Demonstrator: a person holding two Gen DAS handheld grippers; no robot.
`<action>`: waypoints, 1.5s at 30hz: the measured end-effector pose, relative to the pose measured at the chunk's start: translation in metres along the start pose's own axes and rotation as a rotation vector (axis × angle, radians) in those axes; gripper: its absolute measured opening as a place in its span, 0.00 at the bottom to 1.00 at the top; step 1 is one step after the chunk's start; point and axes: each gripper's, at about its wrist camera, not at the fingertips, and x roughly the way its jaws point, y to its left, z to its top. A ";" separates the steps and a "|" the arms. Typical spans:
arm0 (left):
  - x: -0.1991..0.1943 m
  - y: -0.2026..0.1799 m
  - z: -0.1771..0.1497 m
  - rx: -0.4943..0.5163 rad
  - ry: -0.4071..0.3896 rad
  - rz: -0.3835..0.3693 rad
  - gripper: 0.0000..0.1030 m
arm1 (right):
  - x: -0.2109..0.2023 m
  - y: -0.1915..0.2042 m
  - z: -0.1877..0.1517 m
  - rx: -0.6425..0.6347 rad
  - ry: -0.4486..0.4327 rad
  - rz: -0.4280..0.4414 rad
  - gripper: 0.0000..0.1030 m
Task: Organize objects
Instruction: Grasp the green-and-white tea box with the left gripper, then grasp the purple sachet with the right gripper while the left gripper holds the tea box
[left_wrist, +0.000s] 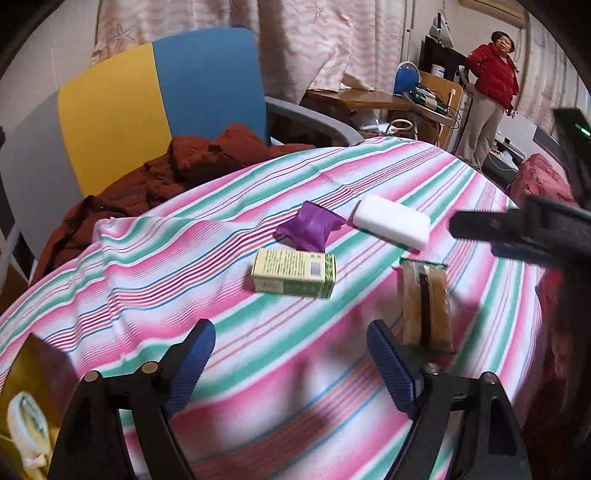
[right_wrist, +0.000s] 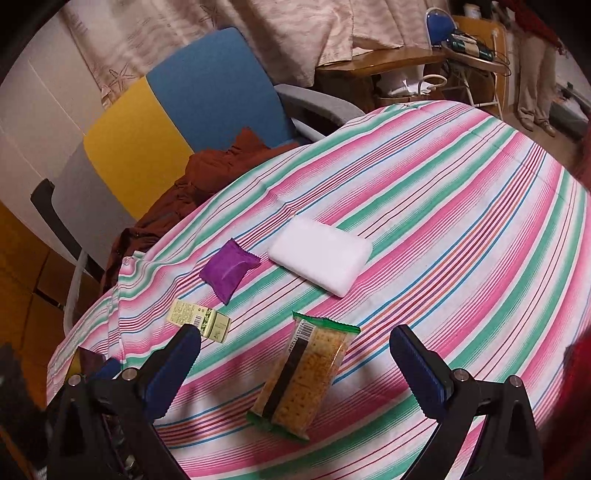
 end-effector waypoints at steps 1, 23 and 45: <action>0.007 0.000 0.004 -0.005 0.004 -0.006 0.86 | 0.001 -0.001 0.000 0.006 0.003 0.006 1.00; 0.086 -0.003 0.034 0.037 0.089 0.018 0.76 | 0.009 -0.007 0.000 0.037 0.048 0.041 1.00; 0.013 -0.018 -0.065 -0.140 -0.040 0.107 0.70 | 0.018 0.008 -0.005 -0.059 0.076 0.010 1.00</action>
